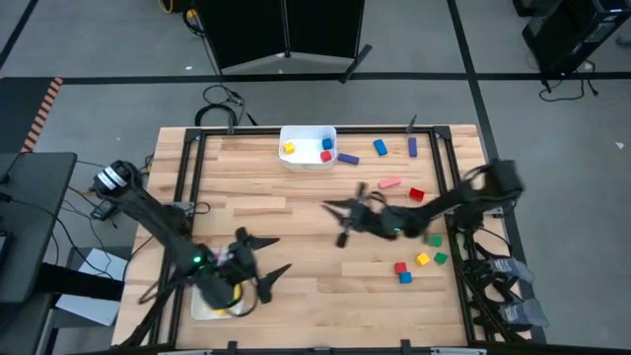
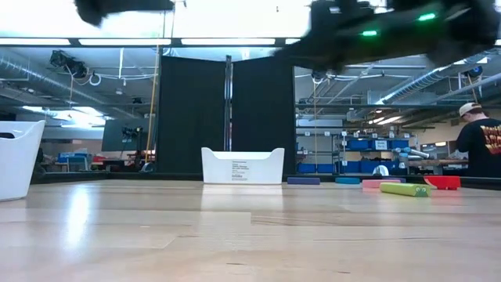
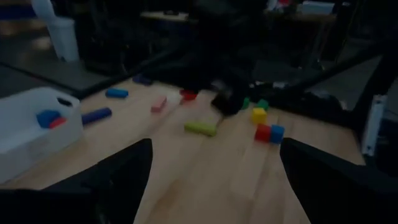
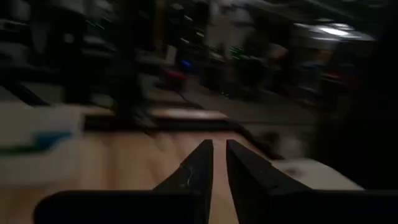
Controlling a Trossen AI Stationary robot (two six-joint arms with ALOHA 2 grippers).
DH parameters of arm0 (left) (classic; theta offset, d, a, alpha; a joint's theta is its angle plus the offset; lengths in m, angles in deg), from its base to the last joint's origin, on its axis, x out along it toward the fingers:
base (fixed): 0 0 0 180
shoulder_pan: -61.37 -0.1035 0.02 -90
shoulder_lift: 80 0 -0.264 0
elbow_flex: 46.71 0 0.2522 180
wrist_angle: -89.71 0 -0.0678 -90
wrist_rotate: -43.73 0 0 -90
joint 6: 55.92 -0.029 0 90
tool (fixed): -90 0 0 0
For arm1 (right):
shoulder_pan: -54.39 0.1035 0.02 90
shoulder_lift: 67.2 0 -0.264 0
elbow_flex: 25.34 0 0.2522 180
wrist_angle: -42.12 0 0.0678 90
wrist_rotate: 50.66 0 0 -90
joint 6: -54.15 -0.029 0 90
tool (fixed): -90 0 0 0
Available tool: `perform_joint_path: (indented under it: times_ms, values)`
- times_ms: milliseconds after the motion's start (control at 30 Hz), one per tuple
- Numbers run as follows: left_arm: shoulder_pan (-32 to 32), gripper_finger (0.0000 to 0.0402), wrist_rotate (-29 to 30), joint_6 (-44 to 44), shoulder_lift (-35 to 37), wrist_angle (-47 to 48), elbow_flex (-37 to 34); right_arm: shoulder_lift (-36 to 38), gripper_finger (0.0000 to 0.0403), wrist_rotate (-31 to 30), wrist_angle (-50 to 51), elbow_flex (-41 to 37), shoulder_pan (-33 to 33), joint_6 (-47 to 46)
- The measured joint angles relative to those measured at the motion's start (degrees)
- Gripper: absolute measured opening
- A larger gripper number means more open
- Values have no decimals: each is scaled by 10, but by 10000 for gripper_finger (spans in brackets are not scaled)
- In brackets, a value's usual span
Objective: Sort blocks by size
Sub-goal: Put the light green rectangular block into the bottom white bin
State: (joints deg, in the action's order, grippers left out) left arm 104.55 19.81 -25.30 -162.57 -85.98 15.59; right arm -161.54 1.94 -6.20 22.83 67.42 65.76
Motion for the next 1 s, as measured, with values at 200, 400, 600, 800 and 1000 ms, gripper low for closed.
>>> perform_joint_path:
  times_ms: [200,400,600,800,1000]
  values:
    - [-69,362,-90,26,-40,-26,0,155,34,-204,150,-85,77,11]
    - [-104,362,-135,-6,-68,-81,0,233,15,-245,413,-70,114,-167]
    - [-124,362,-171,-52,-69,-139,0,230,11,-152,674,-28,104,-340]
    - [-144,362,-171,-82,-69,-171,0,226,13,-49,932,35,80,-531]
    - [-151,362,-170,-82,-68,-179,0,222,17,-3,1067,74,71,-680]
